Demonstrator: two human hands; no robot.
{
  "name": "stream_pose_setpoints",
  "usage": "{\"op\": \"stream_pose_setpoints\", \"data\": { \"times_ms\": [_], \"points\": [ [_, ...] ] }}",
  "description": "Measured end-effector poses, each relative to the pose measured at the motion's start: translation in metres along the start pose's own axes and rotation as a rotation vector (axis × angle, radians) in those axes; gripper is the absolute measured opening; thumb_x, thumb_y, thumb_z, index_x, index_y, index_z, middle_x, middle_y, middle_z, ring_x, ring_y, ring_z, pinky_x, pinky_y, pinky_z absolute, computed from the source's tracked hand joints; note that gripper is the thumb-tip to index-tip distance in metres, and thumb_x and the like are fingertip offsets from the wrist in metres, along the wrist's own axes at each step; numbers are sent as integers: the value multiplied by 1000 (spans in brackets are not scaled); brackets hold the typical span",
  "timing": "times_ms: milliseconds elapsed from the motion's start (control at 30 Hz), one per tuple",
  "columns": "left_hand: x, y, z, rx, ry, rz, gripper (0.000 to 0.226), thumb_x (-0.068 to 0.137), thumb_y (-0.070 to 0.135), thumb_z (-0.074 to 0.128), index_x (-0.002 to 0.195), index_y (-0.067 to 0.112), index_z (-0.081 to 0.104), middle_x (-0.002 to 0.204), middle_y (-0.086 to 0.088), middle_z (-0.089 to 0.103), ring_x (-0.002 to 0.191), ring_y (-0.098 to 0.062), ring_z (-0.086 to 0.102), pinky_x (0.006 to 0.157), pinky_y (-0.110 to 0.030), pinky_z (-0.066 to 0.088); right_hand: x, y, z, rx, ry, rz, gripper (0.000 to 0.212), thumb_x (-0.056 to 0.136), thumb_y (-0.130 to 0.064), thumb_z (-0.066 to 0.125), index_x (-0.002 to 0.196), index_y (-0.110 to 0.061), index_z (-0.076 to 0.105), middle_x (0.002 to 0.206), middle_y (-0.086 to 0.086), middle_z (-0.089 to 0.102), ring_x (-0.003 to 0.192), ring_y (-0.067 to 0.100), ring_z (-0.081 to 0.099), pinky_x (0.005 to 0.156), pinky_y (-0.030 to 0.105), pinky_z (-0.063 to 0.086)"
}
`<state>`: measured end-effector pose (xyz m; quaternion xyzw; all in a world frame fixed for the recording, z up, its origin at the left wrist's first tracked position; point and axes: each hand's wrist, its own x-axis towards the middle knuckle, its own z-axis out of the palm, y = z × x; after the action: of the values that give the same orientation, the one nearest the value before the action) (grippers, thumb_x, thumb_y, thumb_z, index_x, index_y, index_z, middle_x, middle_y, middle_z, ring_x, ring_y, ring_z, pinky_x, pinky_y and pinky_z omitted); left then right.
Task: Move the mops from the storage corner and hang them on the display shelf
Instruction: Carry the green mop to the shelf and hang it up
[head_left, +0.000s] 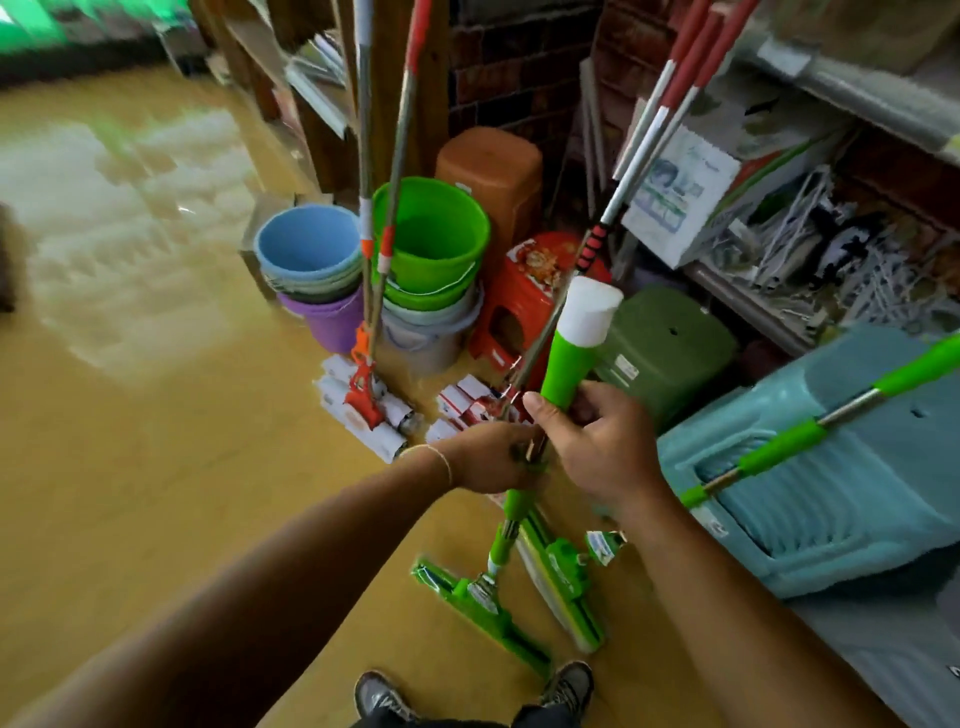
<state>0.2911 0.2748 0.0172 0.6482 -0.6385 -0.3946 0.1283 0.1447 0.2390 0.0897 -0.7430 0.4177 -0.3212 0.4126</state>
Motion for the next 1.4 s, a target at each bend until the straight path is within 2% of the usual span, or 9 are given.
{"op": "stream_pose_setpoints", "data": {
  "times_ms": [200,333,433,533,733,867,1000,1200,1400],
  "points": [
    [-105,-54,-76,-81,226,-28,30,91,39,67,102,11,68,89,-3,67,81,-20,61,77,-32,52,10,-93,94,96,-121,-185,21,83,-22,79,67,-17,67,53,-17,63,50,-4,56,52,10,40],
    [-169,-97,-116,-238,403,-35,22,86,41,65,98,23,67,94,1,71,88,-19,67,83,-46,56,16,-152,153,211,-242,-250,9,84,-21,78,80,-14,74,69,-4,74,66,14,72,61,29,58],
    [-209,-117,-145,-302,551,-74,23,88,39,66,102,20,68,98,-2,71,91,-21,68,84,-47,56,26,-192,194,274,-298,-307,8,84,-21,78,82,-14,75,74,3,75,70,23,73,65,39,61],
    [-240,-139,-171,-350,675,-115,19,92,31,66,104,16,68,102,-3,72,97,-23,67,89,-44,55,39,-225,236,308,-344,-351,7,83,-22,79,80,-22,73,74,0,75,67,14,71,66,36,60],
    [-288,-195,-227,-382,902,-234,19,95,17,63,106,2,66,98,-12,69,87,-14,59,85,-35,53,73,-280,331,345,-502,-431,14,83,-28,79,81,-16,74,69,2,74,63,11,65,67,43,58],
    [-316,-249,-271,-294,988,-352,21,92,30,66,109,17,66,102,1,69,96,-13,64,87,-33,54,101,-313,396,350,-597,-460,14,84,-35,77,75,-26,71,70,-4,74,66,15,70,69,42,60],
    [-343,-296,-335,-278,1038,-451,27,93,33,63,115,17,65,107,4,68,99,-9,61,79,-18,47,141,-359,465,358,-676,-552,11,85,-33,75,77,-32,69,70,-6,74,67,9,69,64,27,57],
    [-383,-361,-426,-300,1159,-543,28,92,31,66,114,13,66,107,-1,67,101,-11,63,85,-27,55,199,-432,566,404,-786,-665,10,88,-30,74,79,-25,71,66,-11,69,55,-2,61,52,11,44],
    [-430,-426,-477,-315,1286,-618,24,86,20,73,108,10,69,105,-4,69,102,-17,64,89,-37,56,216,-479,664,420,-877,-767,11,87,-36,72,81,-28,72,69,-6,71,64,11,67,61,35,56]
  ]
}}
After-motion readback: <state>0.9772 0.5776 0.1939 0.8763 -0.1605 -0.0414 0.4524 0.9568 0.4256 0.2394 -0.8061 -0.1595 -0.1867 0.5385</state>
